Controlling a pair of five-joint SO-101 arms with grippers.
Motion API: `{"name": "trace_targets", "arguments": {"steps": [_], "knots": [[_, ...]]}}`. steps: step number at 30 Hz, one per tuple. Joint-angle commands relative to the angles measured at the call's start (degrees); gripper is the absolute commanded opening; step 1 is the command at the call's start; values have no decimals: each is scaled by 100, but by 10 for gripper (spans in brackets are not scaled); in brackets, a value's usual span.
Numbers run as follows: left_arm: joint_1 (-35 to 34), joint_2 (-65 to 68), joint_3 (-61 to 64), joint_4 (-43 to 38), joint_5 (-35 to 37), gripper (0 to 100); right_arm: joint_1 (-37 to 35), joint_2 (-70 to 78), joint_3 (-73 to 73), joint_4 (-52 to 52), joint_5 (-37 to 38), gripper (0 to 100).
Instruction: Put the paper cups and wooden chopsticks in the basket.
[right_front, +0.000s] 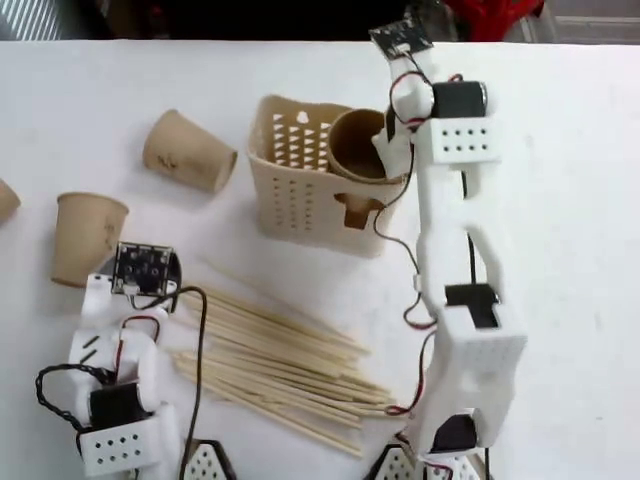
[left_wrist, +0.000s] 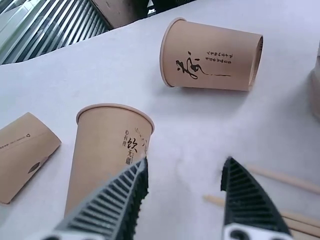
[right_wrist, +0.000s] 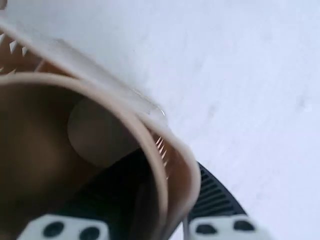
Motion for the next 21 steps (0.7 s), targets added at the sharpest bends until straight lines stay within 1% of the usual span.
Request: {"name": "trace_targets", "arguments": {"steps": [1, 6, 9, 11, 14, 16, 21], "knots": [[75, -48, 0, 0, -44, 244, 127, 303, -941, 145, 255, 17], [75, -48, 0, 9, -44, 244, 66, 330, -712, 145, 237, 29], [75, -48, 0, 9, -44, 244, 101, 259, -642, 145, 158, 113], [75, -48, 0, 9, -44, 244, 136, 4, -580, 154, -123, 156], [75, -48, 0, 70, -53, 244, 154, -620, -448, 154, -360, 159], [75, -48, 0, 70, -53, 244, 66, -1138, -167, 154, -387, 161], [57, -48, 0, 44, -53, 244, -277, -2695, 1415, 154, -404, 161]]}}
